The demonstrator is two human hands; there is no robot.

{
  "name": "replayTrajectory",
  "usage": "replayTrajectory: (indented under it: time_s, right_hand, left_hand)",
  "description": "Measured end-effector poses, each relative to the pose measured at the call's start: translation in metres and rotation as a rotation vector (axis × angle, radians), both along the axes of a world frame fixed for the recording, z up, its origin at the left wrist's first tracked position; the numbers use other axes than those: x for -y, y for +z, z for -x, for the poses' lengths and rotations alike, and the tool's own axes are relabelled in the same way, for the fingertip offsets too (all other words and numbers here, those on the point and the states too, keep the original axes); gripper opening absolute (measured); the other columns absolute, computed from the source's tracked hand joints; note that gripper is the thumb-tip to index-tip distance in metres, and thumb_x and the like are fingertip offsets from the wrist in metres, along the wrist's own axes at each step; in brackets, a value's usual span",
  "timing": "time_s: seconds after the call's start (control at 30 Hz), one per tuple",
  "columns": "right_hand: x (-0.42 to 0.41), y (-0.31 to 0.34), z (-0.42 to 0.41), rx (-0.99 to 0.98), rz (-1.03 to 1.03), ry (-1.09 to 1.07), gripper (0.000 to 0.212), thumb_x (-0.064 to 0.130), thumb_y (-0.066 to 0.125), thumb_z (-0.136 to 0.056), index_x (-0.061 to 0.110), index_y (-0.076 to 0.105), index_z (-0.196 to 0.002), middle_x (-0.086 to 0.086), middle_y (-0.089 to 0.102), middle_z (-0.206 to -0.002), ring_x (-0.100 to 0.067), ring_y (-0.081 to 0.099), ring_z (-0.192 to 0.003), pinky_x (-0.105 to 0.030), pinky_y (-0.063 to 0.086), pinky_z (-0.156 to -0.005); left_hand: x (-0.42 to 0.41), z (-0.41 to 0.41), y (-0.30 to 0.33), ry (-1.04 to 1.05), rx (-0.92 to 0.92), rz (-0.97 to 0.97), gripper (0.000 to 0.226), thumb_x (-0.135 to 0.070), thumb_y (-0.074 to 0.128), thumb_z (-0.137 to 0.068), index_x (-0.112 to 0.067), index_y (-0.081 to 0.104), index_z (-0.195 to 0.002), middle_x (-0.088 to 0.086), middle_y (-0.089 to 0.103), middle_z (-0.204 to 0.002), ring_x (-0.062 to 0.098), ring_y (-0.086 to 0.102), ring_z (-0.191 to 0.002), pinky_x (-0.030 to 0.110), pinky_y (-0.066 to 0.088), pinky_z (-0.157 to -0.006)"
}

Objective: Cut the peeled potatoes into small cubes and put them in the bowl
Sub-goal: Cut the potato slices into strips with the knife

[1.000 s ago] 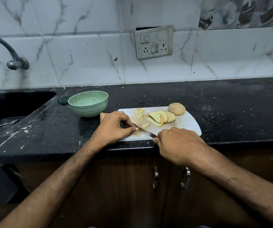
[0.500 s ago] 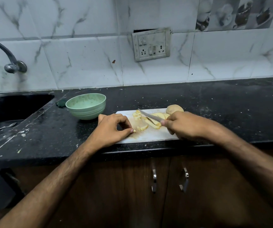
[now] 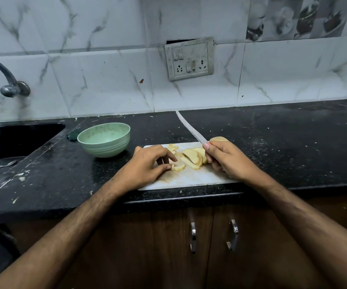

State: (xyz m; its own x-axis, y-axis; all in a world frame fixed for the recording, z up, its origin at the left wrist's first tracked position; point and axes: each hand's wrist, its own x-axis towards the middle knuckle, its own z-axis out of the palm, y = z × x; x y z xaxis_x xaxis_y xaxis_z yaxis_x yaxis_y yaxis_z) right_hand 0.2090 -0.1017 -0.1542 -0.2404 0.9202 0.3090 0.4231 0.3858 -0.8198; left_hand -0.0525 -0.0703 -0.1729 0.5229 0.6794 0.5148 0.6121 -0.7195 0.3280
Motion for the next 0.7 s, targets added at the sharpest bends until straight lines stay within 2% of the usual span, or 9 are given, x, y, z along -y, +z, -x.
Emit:
replayTrajectory:
  time_s: [0.07,0.13,0.23,0.37,0.5,0.6,0.7]
  right_hand:
    - [0.001,-0.002,-0.002,-0.078,0.009,0.013,0.041,0.030,0.040,-0.106,0.008,0.049,-0.073,0.001,0.039,-0.043,-0.009,0.028,-0.035,-0.017,0.023,-0.035]
    - [0.001,-0.002,-0.003,-0.116,0.021,0.028,0.040,0.029,0.040,-0.106,0.007,0.048,-0.074,0.001,0.038,-0.043,-0.009,0.026,-0.035,-0.017,0.022,-0.035]
    - [0.002,-0.003,-0.003,-0.123,0.019,0.044,0.040,0.027,0.040,-0.107,0.005,0.048,-0.074,0.001,0.038,-0.042,-0.008,0.025,-0.035,-0.017,0.022,-0.035]
    - [0.002,-0.002,-0.005,-0.148,0.029,0.064,0.040,0.029,0.040,-0.106,0.004,0.047,-0.075,-0.001,0.036,-0.043,-0.010,0.023,-0.035,-0.017,0.021,-0.035]
    - [0.001,-0.004,-0.006,-0.162,0.039,0.082,0.040,0.030,0.040,-0.106,0.005,0.047,-0.075,-0.002,0.035,-0.043,-0.011,0.022,-0.035,-0.017,0.020,-0.035]
    - [0.001,-0.004,-0.007,-0.166,0.042,0.087,0.041,0.030,0.041,-0.106,0.005,0.047,-0.074,0.001,0.035,-0.042,-0.010,0.023,-0.035,-0.017,0.021,-0.035]
    - [0.001,-0.004,-0.007,-0.166,0.041,0.095,0.041,0.031,0.041,-0.106,0.005,0.047,-0.074,0.001,0.035,-0.042,-0.010,0.023,-0.035,-0.017,0.021,-0.035]
  left_hand:
    - [-0.002,-0.002,0.000,-0.024,-0.025,-0.026,0.018,-0.030,0.061,-0.094,-0.036,0.072,-0.107,-0.017,0.064,-0.100,0.000,0.062,-0.095,0.042,0.043,-0.083]
    - [-0.002,-0.005,0.002,-0.063,-0.095,-0.058,0.025,-0.034,0.052,-0.098,-0.035,0.072,-0.114,-0.018,0.059,-0.106,-0.004,0.056,-0.100,0.034,0.033,-0.081]
    - [0.000,-0.009,0.004,-0.114,-0.281,-0.210,0.031,-0.046,0.045,-0.101,-0.038,0.069,-0.119,-0.015,0.055,-0.111,-0.002,0.053,-0.096,0.035,0.032,-0.079]
    - [-0.005,-0.012,0.007,-0.138,-0.424,-0.376,0.031,-0.042,0.045,-0.103,-0.034,0.071,-0.119,-0.007,0.060,-0.104,0.008,0.055,-0.087,0.036,0.037,-0.071]
    - [-0.016,-0.014,0.005,-0.064,-0.426,-0.440,0.029,-0.037,0.049,-0.101,-0.029,0.076,-0.106,-0.005,0.061,-0.094,0.013,0.060,-0.077,0.033,0.036,-0.066]
    - [-0.025,-0.013,0.002,0.004,-0.358,-0.400,0.016,-0.032,0.062,-0.098,-0.027,0.077,-0.100,-0.005,0.061,-0.093,0.016,0.063,-0.075,0.033,0.037,-0.068]
    - [-0.029,-0.013,0.004,0.039,-0.263,-0.296,0.006,-0.026,0.073,-0.092,-0.026,0.077,-0.097,-0.007,0.060,-0.095,0.011,0.062,-0.075,0.037,0.044,-0.074]
